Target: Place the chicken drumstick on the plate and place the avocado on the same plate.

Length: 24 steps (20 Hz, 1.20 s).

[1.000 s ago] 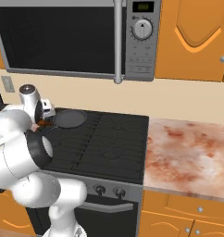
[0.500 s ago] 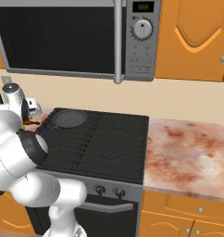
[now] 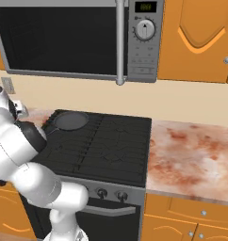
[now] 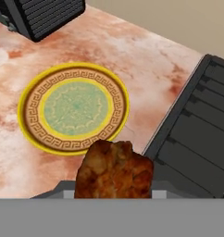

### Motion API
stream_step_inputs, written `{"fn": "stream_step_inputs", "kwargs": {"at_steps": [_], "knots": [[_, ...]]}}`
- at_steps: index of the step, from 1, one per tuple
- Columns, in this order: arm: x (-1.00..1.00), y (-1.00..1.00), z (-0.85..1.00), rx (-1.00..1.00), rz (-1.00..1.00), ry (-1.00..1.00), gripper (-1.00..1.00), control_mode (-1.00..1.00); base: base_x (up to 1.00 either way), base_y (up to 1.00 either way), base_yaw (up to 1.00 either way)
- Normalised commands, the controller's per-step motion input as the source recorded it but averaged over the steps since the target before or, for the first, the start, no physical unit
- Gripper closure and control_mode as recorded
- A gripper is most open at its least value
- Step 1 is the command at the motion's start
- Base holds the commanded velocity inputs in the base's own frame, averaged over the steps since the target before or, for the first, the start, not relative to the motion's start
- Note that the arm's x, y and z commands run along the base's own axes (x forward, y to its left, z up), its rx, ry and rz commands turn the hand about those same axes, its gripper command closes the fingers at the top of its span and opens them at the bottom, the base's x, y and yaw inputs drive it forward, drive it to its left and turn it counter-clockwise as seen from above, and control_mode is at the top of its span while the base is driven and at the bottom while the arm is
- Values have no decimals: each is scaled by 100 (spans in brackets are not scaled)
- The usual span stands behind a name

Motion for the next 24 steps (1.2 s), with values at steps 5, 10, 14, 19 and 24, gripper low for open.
{"fn": "stream_step_inputs", "kwargs": {"at_steps": [5,10,14,19,24], "knots": [[-3,53,-6,-1,0,2,100,-100,0,0,0],[0,48,-15,0,0,0,100,-100,0,0,0],[0,23,-27,-5,0,0,100,-100,0,0,0],[3,0,-30,-6,0,0,100,-100,0,0,0],[13,0,-23,-2,3,0,100,-100,0,0,0]]}}
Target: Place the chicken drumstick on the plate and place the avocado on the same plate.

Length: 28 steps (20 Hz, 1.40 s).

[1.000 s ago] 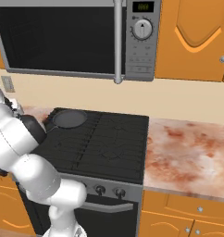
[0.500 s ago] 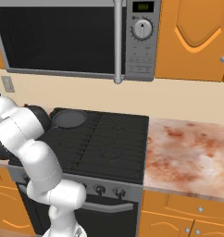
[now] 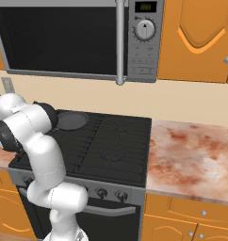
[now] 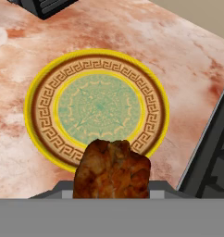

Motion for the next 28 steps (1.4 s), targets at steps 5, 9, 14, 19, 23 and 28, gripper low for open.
{"fn": "stream_step_inputs", "kwargs": {"at_steps": [5,9,14,19,23,28], "knots": [[29,1,-10,0,7,0,100,-100,0,0,0],[24,2,-13,0,7,0,100,-100,0,0,0],[23,6,-16,0,6,0,100,-100,0,0,0],[15,14,-19,0,4,2,100,-100,0,0,0],[6,16,-21,0,1,5,100,-100,0,0,0],[8,11,-18,0,1,3,100,-100,0,0,0]]}}
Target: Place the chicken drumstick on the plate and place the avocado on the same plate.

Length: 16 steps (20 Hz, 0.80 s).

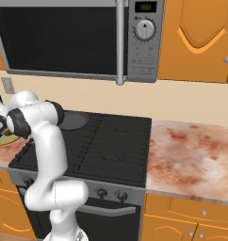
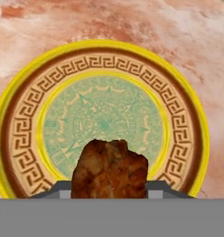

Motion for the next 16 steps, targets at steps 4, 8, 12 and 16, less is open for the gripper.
{"fn": "stream_step_inputs", "kwargs": {"at_steps": [4,8,12,16], "knots": [[6,7,-14,0,0,2,100,-100,0,0,0],[4,7,-16,0,0,1,100,-100,0,0,0],[2,7,-10,0,0,0,100,-100,0,0,0],[5,7,-10,0,0,0,100,-100,0,0,0]]}}
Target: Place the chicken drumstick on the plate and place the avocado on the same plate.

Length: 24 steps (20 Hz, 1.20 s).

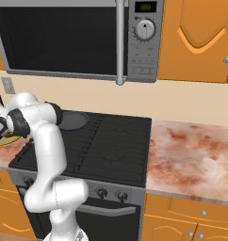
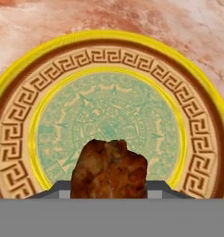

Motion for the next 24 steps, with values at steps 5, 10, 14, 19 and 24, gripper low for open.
{"fn": "stream_step_inputs", "kwargs": {"at_steps": [5,10,14,19,24], "knots": [[3,7,-8,0,0,0,100,-100,0,0,0],[6,10,-8,0,0,0,100,-100,0,0,0],[5,9,-8,0,0,0,100,-100,0,0,0],[1,9,-3,0,0,0,-100,-100,0,0,0],[0,7,0,-3,0,0,-100,-100,0,0,0]]}}
